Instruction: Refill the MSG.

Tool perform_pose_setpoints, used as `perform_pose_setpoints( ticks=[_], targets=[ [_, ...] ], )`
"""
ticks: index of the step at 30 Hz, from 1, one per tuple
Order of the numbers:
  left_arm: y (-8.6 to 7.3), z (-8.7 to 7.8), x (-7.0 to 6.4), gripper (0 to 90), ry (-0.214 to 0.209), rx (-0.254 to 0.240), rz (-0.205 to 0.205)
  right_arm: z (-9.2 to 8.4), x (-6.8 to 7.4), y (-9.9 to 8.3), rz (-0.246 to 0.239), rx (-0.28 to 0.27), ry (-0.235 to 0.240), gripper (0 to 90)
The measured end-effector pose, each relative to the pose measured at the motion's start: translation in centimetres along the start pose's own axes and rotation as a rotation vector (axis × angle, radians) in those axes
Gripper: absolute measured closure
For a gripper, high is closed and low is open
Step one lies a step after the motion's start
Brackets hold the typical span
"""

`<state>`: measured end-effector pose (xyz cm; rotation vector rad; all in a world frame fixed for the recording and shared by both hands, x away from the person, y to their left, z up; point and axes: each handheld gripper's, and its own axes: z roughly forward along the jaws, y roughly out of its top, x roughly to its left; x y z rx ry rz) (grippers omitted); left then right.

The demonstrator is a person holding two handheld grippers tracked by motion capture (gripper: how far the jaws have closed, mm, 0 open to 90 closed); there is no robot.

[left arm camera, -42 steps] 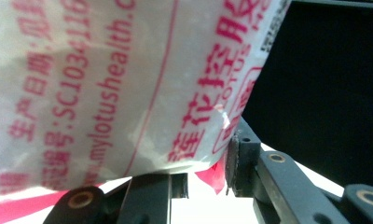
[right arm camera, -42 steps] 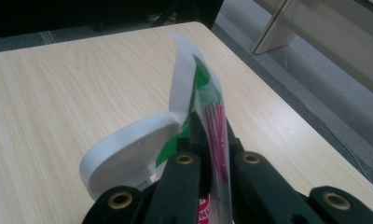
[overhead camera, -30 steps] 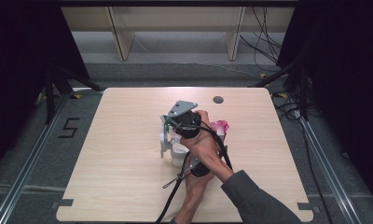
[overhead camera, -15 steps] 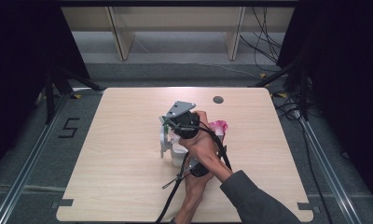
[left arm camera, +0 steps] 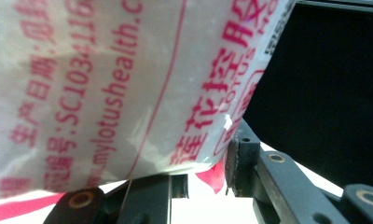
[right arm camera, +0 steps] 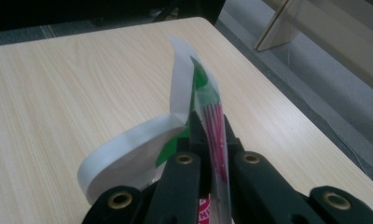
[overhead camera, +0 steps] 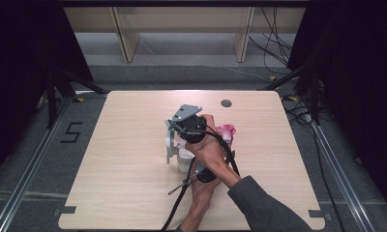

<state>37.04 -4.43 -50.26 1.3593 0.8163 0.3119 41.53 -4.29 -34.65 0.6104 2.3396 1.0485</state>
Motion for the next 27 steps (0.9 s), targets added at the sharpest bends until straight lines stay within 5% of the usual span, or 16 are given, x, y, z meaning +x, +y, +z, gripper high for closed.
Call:
perform_pose_setpoints(
  ticks=[27],
  targets=[
    [-0.31,0.31,-0.06,73.1,-0.012,-0.002,-0.008,-0.26,-0.23,-0.26,0.015,-0.001,0.006,90.0]
  ],
)
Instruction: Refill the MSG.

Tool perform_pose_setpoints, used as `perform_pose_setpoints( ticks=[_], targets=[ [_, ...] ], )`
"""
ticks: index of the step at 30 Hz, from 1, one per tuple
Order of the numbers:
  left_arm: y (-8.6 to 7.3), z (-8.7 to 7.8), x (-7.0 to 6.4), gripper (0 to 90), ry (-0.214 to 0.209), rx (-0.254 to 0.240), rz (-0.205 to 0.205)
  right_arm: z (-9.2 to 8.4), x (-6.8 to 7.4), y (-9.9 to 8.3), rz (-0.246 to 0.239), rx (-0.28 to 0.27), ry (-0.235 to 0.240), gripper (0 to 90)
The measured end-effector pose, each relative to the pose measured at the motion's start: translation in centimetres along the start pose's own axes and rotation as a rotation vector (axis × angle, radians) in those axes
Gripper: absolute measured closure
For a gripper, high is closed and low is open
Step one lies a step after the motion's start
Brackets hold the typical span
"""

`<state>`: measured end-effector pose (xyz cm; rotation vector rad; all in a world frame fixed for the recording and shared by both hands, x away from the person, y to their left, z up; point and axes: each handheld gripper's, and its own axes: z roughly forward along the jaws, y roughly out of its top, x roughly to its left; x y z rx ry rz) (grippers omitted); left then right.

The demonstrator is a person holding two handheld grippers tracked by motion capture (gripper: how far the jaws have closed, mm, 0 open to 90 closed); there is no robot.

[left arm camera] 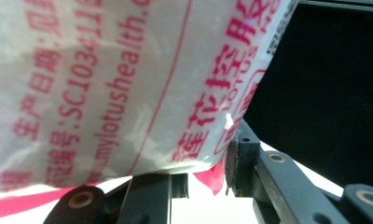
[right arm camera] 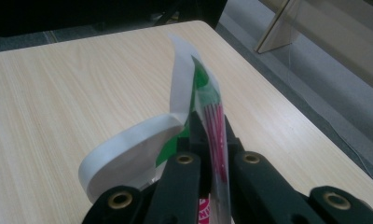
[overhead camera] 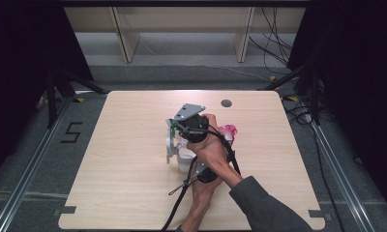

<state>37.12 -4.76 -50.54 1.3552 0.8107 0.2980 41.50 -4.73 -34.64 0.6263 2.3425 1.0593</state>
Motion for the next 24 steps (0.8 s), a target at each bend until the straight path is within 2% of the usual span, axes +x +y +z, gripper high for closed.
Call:
perform_pose_setpoints(
  ticks=[3,5,6,7,10,13,14,15,17,19,20,22,24],
  targets=[
    [-0.16,-0.02,0.07,73.0,0.000,0.005,-0.005,0.33,0.00,-0.33,-0.012,0.005,0.000,90.0],
    [0.00,0.00,-0.04,73.1,0.000,-0.008,-0.009,0.02,-0.01,-0.19,0.022,0.002,0.001,90.0],
    [0.09,-0.22,0.17,73.0,0.008,0.011,0.022,-0.16,-0.17,-0.06,0.012,0.004,0.008,90.0],
    [0.07,-0.06,0.02,73.0,0.013,-0.009,0.001,-0.15,-0.12,-0.03,0.017,-0.012,0.000,90.0],
    [-0.16,0.04,0.10,73.0,0.003,0.005,-0.003,0.22,0.00,-0.22,-0.007,0.010,-0.004,90.0],
    [-0.12,0.02,0.10,73.0,0.003,0.001,-0.005,0.09,-0.05,-0.18,0.015,0.011,0.014,90.0],
    [-0.12,0.02,0.09,73.0,0.002,0.001,-0.005,0.15,-0.19,-0.19,0.001,-0.008,0.000,90.0],
    [-0.12,0.03,0.09,73.0,0.002,0.000,-0.006,0.02,0.04,-0.20,0.030,0.009,0.004,90.0],
    [-0.12,0.09,0.09,73.0,-0.002,-0.006,-0.009,0.23,0.01,-0.24,-0.007,0.010,-0.002,90.0],
    [-0.03,-0.03,0.10,73.0,-0.002,0.001,-0.006,0.18,0.16,-0.17,0.014,0.018,0.000,90.0],
    [0.01,-0.07,0.08,73.0,0.000,-0.002,-0.007,0.21,-0.06,-0.09,-0.008,0.002,-0.002,90.0],
    [0.06,-0.06,0.06,73.1,-0.001,-0.006,-0.007,-0.05,0.03,0.05,0.007,0.014,0.010,90.0],
    [-0.01,-0.07,0.06,73.0,0.000,-0.001,-0.007,0.07,-0.02,0.02,-0.005,0.003,0.002,90.0]
  ],
)
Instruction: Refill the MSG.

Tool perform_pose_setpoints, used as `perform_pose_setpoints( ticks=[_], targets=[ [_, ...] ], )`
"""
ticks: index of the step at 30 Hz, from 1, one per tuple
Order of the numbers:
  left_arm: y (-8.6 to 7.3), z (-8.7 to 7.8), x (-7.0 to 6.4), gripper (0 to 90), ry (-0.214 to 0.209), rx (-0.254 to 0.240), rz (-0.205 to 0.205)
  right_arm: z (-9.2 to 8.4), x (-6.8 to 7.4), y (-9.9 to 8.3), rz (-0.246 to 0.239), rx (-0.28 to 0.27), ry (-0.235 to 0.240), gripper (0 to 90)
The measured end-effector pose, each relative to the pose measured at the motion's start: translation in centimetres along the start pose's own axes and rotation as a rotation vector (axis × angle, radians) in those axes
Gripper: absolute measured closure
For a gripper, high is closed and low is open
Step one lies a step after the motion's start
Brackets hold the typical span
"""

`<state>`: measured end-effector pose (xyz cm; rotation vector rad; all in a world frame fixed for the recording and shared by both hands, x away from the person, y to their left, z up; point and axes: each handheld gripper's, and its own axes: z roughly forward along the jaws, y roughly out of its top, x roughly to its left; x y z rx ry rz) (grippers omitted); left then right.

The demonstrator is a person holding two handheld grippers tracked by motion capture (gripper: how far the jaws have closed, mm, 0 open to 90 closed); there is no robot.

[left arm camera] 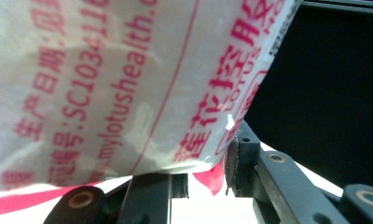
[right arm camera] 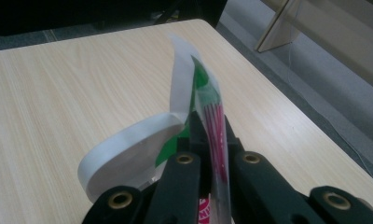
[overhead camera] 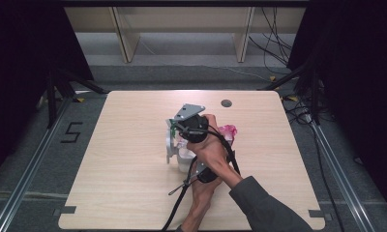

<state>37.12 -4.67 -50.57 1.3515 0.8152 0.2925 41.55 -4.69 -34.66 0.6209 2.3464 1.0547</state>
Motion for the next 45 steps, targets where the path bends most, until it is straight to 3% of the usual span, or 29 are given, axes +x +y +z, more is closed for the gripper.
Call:
perform_pose_setpoints(
  ticks=[9,10,12,15,18,19,22,23,25,26,27,29,30,33,34,38,45],
  targets=[
    [0.0,0.1,0.0,73.0,0.001,-0.002,0.002,-0.1,-0.1,-0.1,0.009,-0.011,-0.003,90.0],
    [0.0,0.0,0.1,73.0,0.006,0.006,0.015,-0.2,-0.1,-0.1,0.017,-0.006,0.002,90.0],
    [0.3,-0.7,1.0,73.1,0.016,0.090,0.152,-0.2,-0.2,-0.1,0.007,-0.019,0.000,90.0],
    [0.2,-0.4,0.6,73.0,0.015,0.050,0.117,-0.4,-0.3,-0.1,0.020,-0.018,0.008,90.0],
    [0.2,-0.5,0.7,72.9,0.022,0.069,0.137,-0.6,-0.4,-0.1,0.027,-0.028,0.007,90.0],
    [0.0,0.1,0.2,72.8,0.011,0.003,0.069,-0.7,-0.5,-0.1,0.022,-0.031,0.015,90.0],
    [0.1,-0.7,0.9,72.7,0.031,0.098,0.168,-1.1,-0.6,-0.3,0.038,-0.036,0.017,90.0],
    [0.1,-0.6,0.9,72.6,0.034,0.099,0.167,-1.2,-0.6,-0.3,0.051,-0.040,0.013,90.0],
    [-0.1,-0.4,0.6,72.2,0.030,0.071,0.127,-1.4,-0.8,-0.4,0.044,-0.048,0.012,90.0],
    [-0.2,-0.4,0.5,72.0,0.052,0.061,0.090,-1.6,-0.9,-0.5,0.054,-0.056,0.015,90.0],
    [-0.4,0.0,0.2,71.9,0.059,0.008,0.030,-1.7,-1.1,-0.5,0.054,-0.060,0.019,90.0],
    [-0.4,-0.1,0.2,71.7,0.061,0.017,0.037,-2.0,-1.2,-0.7,0.067,-0.072,0.018,90.0],
    [-0.3,-0.6,0.7,71.7,0.072,0.083,0.107,-2.2,-1.4,-0.7,0.069,-0.075,0.026,90.0],
    [-0.3,-0.6,0.8,71.2,0.074,0.085,0.106,-2.9,-1.5,-1.0,0.092,-0.096,0.023,90.0],
    [-0.3,-0.5,0.8,70.9,0.076,0.085,0.102,-3.0,-1.7,-1.0,0.072,-0.104,0.027,90.0],
    [-0.3,-0.7,1.0,69.8,0.061,0.088,0.093,-3.5,-2.0,-1.2,0.089,-0.112,0.031,90.0],
    [-0.2,-1.2,1.2,67.4,0.077,0.114,0.107,-4.2,-2.4,-1.5,0.115,-0.141,0.039,90.0]
  ],
)
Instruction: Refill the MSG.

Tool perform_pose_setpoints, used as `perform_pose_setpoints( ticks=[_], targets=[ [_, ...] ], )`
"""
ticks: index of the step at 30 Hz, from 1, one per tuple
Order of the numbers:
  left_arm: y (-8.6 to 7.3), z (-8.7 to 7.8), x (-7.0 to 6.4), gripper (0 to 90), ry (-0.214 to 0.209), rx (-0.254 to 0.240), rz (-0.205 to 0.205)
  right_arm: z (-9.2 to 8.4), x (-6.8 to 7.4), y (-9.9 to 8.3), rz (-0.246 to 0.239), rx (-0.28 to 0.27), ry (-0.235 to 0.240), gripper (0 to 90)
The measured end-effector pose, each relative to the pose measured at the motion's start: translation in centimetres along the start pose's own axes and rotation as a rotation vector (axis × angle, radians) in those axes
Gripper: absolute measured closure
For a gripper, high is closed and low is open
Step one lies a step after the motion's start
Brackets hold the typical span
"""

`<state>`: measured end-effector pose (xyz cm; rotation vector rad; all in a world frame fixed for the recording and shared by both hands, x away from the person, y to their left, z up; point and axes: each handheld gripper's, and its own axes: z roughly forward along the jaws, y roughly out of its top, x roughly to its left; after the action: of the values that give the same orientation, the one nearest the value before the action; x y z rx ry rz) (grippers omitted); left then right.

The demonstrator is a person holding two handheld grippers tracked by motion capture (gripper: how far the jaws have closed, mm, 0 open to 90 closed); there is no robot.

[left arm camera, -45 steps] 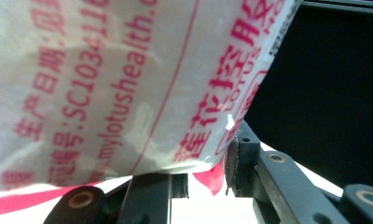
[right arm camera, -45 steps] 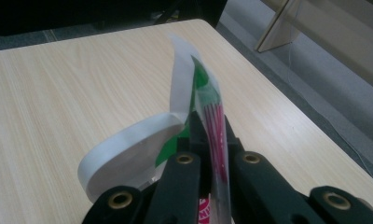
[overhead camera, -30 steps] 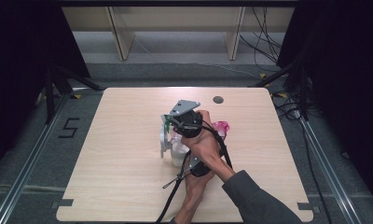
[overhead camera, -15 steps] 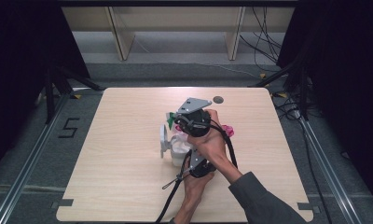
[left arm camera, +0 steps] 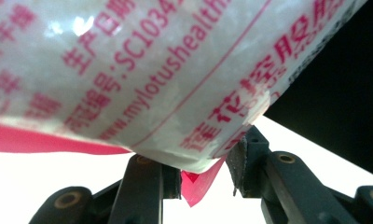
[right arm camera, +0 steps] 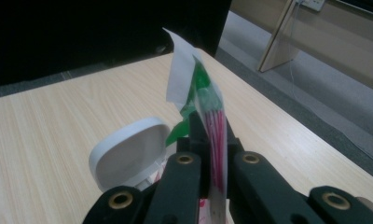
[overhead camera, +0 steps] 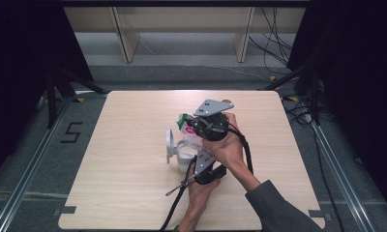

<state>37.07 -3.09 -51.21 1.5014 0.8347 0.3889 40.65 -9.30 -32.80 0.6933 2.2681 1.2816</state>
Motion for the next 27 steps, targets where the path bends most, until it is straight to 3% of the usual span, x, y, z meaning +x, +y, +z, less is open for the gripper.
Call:
perform_pose_setpoints(
  ticks=[1,3,6,11,12,13,14,20,27],
  targets=[
    [0.0,-0.1,0.1,67.3,0.000,0.016,0.009,-0.1,-0.2,-0.1,-0.014,-0.012,-0.014,90.0],
    [0.0,-0.1,0.0,66.6,0.000,0.005,0.001,-0.5,-0.1,-0.1,0.014,-0.009,0.002,90.0],
    [-0.1,-0.1,0.0,66.2,-0.002,0.017,0.007,-1.0,-0.4,-0.3,0.013,-0.015,0.015,90.0],
    [-0.2,-0.1,-0.1,64.8,-0.016,0.031,0.003,-1.6,-0.7,-0.8,0.025,-0.033,-0.001,90.0],
    [-0.2,-0.2,-0.1,64.6,-0.019,0.039,0.010,-1.8,-0.7,-1.0,0.049,-0.030,-0.001,90.0],
    [-0.2,-0.2,0.0,64.2,-0.021,0.045,0.013,-2.0,-0.8,-1.0,0.036,-0.023,0.005,90.0],
    [-0.2,-0.2,0.0,63.4,-0.021,0.049,0.014,-2.1,-0.9,-1.0,0.023,-0.030,0.002,90.0],
    [-0.3,-0.5,0.0,57.0,-0.018,0.051,0.003,-3.5,-1.5,-1.7,0.051,-0.072,-0.003,90.0],
    [-0.1,-0.9,0.4,49.5,-0.015,0.099,0.016,-5.0,-2.0,-2.9,0.077,-0.107,-0.002,90.0]
  ],
)
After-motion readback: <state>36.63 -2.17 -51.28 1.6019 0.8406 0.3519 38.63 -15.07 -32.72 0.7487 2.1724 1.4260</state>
